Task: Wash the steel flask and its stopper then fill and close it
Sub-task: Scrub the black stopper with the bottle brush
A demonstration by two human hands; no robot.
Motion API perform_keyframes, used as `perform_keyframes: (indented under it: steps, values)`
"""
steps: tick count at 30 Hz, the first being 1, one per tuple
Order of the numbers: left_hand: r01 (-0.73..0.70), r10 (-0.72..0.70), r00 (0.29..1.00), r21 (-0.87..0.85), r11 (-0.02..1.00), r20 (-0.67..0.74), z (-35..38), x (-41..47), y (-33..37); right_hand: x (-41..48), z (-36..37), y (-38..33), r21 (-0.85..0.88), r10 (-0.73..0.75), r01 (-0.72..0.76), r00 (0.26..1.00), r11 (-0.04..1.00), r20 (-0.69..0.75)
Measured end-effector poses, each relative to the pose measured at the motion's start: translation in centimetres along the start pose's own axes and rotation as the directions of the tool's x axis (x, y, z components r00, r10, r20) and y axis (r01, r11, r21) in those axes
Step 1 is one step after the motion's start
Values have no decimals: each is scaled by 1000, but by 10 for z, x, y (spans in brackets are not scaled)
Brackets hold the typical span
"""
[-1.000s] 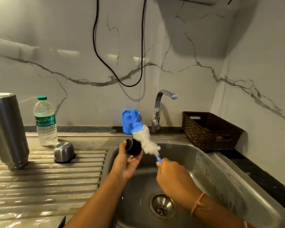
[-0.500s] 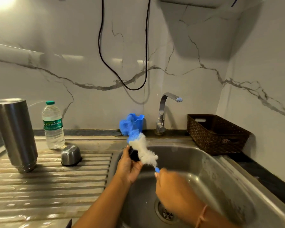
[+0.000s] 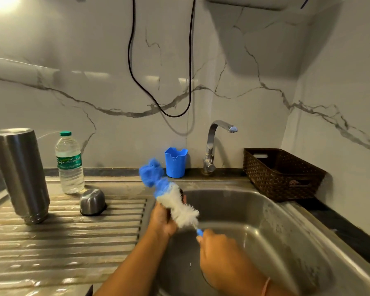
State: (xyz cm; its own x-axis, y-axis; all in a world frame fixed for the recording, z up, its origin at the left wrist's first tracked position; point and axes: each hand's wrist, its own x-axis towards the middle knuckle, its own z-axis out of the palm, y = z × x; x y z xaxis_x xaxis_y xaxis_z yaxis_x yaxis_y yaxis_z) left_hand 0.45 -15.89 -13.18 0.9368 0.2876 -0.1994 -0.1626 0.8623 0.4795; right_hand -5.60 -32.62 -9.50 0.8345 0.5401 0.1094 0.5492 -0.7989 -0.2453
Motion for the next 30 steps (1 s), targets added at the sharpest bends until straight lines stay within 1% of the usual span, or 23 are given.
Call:
perform_keyframes:
  steps: [2, 3, 6, 8, 10, 12, 14, 16, 19, 21, 23, 26, 27, 30]
  values:
    - [-42, 42, 997, 13, 999, -64, -4, -1, 0, -5, 7, 0, -6, 8, -8, 1000, 1000, 20]
    - [-34, 34, 998, 1, 999, -55, -2, -4, 0, -3, 6, 2, -4, 12, -12, 1000, 1000, 3]
    - [48, -47, 999, -52, 998, 25, 8, -12, -3, 13, -1, 10, 36, 21, -17, 995, 999, -102]
    - [94, -92, 994, -29, 995, 54, 14, -14, -8, 25, -7, 17, 71, 36, -25, 987, 997, -158]
    - [132, -133, 989, 14, 991, 60, 16, -15, -10, 34, -11, 23, 100, 75, -58, 982, 993, -173]
    - [142, -143, 988, 25, 990, 57, 16, -15, -9, 35, -7, 30, 132, 95, -76, 985, 988, -143]
    - [123, -123, 992, -1, 992, 24, 13, -13, -9, 29, -2, 32, 151, 86, -69, 990, 986, -109]
    - [100, -100, 995, -45, 994, 2, 11, -10, -10, 19, 3, 28, 135, 67, -54, 993, 989, -92]
    - [54, -53, 998, -81, 995, 18, 13, -10, -9, 7, 6, 16, 103, 20, -10, 995, 995, -94]
    - [40, -37, 998, -60, 997, 47, 14, -10, -8, 4, 4, 9, 153, -1, 11, 998, 988, -69]
    - [57, -56, 998, -17, 998, 39, 15, -10, -10, 10, -2, 7, 240, 26, -13, 998, 971, -51]
    - [66, -61, 996, 67, 996, -62, 15, -7, -13, 24, -8, 12, 321, 96, -85, 995, 943, -17]
    - [47, -43, 996, 49, 998, -76, 15, -5, -14, 25, -6, 14, 326, 108, -99, 994, 940, -11]
    - [-55, 46, 993, -77, 996, -113, 10, 1, -10, 11, 2, 10, 298, 101, -96, 995, 950, -4]
